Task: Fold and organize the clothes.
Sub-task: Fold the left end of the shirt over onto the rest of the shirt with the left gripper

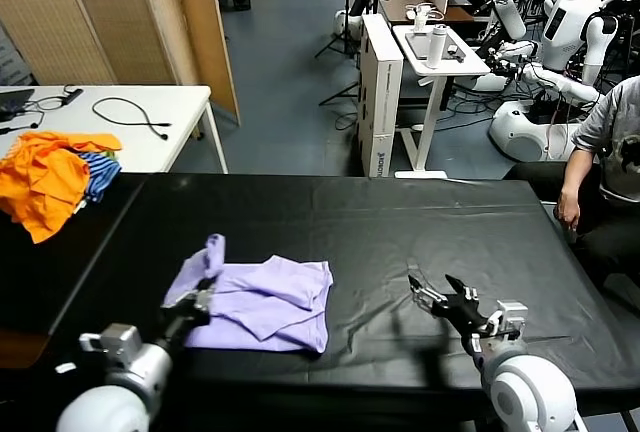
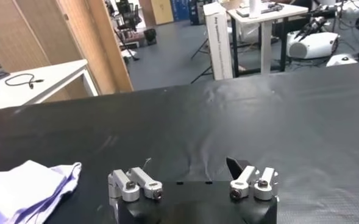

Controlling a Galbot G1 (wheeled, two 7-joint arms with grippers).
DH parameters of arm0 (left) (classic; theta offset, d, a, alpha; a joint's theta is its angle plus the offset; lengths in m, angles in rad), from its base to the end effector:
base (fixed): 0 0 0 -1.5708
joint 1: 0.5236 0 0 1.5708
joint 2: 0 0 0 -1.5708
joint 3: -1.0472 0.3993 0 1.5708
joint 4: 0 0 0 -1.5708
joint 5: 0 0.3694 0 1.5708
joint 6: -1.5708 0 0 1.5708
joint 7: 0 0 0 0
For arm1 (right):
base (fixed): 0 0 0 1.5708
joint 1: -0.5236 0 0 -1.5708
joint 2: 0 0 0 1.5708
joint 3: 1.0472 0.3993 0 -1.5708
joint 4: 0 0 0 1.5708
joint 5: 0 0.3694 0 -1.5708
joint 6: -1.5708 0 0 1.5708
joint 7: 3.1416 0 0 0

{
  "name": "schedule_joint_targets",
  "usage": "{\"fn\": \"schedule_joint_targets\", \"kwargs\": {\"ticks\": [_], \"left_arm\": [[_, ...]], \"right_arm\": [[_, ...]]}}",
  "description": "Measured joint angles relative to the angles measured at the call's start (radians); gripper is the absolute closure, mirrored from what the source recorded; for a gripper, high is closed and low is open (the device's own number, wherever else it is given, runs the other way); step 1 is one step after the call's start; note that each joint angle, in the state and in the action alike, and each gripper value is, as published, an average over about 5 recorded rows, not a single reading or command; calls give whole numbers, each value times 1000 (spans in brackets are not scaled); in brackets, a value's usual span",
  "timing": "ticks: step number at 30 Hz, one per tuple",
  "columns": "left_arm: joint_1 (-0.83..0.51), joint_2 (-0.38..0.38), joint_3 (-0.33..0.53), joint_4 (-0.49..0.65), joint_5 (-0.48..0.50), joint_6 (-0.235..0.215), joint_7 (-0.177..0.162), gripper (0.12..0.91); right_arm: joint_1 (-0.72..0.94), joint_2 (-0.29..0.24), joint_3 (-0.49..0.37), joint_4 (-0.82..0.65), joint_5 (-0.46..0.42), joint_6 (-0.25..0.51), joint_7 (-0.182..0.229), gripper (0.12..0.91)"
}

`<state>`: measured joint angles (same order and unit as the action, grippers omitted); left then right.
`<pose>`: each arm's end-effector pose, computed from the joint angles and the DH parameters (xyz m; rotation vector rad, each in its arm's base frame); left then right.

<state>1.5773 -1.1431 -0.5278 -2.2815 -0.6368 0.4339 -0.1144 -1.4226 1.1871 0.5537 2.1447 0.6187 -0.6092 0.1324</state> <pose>0.1690 0.0667 -0.2654 -0.3251 -2.7646 0.2719 0.2222 -0.0831 -0.2819 0.1959 -2.6591 -0.2143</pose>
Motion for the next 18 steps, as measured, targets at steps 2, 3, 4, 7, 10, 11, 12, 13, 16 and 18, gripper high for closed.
{"fn": "schedule_joint_targets", "kwargs": {"ticks": [2, 3, 4, 7, 10, 11, 12, 13, 16, 18], "left_arm": [[-5, -9, 32, -14, -25, 3, -12, 846], [-7, -13, 47, -20, -36, 5, -17, 846], [-10, -17, 59, -24, -43, 6, -22, 846], [-20, -30, 94, -30, -50, 9, -27, 846], [-33, -44, 121, -23, -52, 9, -28, 846], [-37, -49, 129, -19, -52, 9, -28, 846], [-40, -55, 136, -14, -52, 9, -28, 846], [-44, -60, 142, -9, -49, 9, -27, 846], [-54, -79, 160, 11, -36, 8, -25, 846], [-61, -92, 168, 23, -30, 7, -24, 846]], "right_arm": [[0, 1, -1, -2, -2, 0, 0, 118], [0, 1, -2, -2, -2, 0, 0, 118], [1, 2, -3, -3, -3, 0, 0, 118], [2, 6, -7, -5, -5, 0, 0, 118], [0, 11, -10, -6, -9, 0, 0, 118], [-1, 13, -11, -6, -11, 0, 0, 118], [-2, 16, -12, -6, -12, 0, 0, 118], [-3, 17, -13, -6, -13, 0, 0, 118], [-6, 21, -13, -6, -16, 0, -1, 118], [-7, 21, -13, -6, -18, 0, -1, 118]]}}
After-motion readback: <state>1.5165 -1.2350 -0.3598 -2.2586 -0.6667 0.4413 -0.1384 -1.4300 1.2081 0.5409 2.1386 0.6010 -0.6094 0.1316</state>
